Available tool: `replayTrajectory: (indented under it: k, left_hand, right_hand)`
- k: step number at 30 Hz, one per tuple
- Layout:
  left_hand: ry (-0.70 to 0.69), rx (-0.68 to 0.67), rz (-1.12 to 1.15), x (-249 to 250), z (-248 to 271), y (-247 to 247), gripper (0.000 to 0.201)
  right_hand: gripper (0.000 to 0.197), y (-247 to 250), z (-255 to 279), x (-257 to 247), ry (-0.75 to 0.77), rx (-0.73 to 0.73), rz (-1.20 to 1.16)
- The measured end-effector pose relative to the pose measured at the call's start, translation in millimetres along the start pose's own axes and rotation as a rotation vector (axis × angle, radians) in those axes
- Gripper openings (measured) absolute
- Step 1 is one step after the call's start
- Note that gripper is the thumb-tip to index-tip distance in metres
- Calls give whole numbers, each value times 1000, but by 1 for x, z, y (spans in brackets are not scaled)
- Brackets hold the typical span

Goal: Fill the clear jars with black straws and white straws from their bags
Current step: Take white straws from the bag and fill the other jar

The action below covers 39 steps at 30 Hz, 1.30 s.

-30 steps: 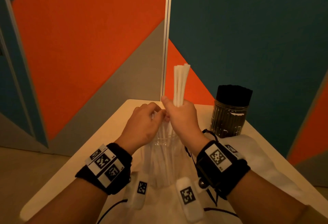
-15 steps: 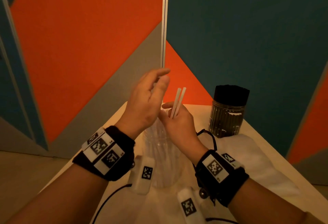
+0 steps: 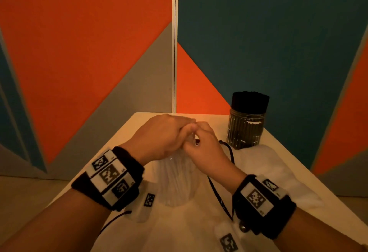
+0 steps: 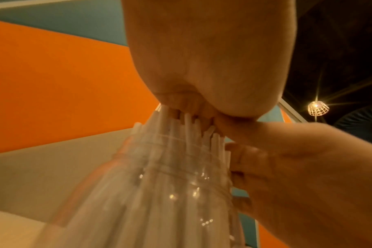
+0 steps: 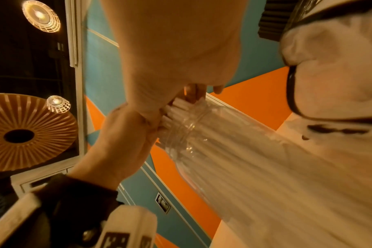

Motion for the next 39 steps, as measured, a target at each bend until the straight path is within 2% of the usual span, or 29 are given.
replayTrajectory:
  k: [2,4,7,8,9,11,13,14,15,16,19,22,23,25,29,32,36,39]
  left_hand:
    - [-11,10,-38,-3,3,-4,59]
    - [-23,-23,-63,-2,4,-7,65]
    - [23,-196,-115,3,10,-20,74]
    - [45,-186,-142,5,11,-18,74]
    - [65,-130,-162,8,9,-12,73]
    - [72,75,-158,24,6,8,63]
    - [-21,298,-144,52,3,21,44]
    - [-62,358,-164,68,2,20,35]
    - [-71,341,-183,81,-1,13,26]
    - [-46,239,-189,90,-6,-1,20]
    - [60,-201,-180,91,-15,-69,16]
    - [91,-473,-67,86,-18,-128,17]
    - [87,-515,-25,86,-21,-144,14]
    - [81,-563,36,88,-29,-167,23]
    - [4,-559,25,97,-56,-190,21]
    - [7,-598,-37,97,-74,-205,24]
    - [31,-616,10,99,-90,-211,39]
    - [20,-735,-48,100,-92,-212,36]
  right_hand:
    - [41,16,13,6,32,2,18]
    - [51,41,21,15,20,50,48]
    - [54,79,27,47,-131,93,168]
    - [60,88,30,62,-204,80,210]
    - [70,94,34,77,-265,56,254]
    - [101,94,47,106,-376,-41,347]
    - [132,82,64,134,-484,-141,437]
    - [142,75,72,148,-540,-193,494]
    - [147,67,80,161,-591,-248,554]
    - [150,60,87,172,-636,-298,610]
    - [150,49,102,190,-676,-360,735]
    - [146,48,108,193,-657,-363,774]
    - [145,49,109,192,-652,-373,776]
    - [143,49,110,191,-628,-390,776]
    - [141,48,112,187,-572,-381,764]
    - [136,48,113,187,-563,-385,780]
    - [133,48,111,185,-531,-381,817]
    - [135,48,112,186,-532,-414,822]
Point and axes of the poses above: each hand's wrist, its own z-axis away from the middle knuckle, its own y-axis out of the back of the hand, x = y × z, the point moved 6 cm from there along -z, towards the middle knuckle, and after that the axes turned 2 degrees about -y, right-handed, at the moved point
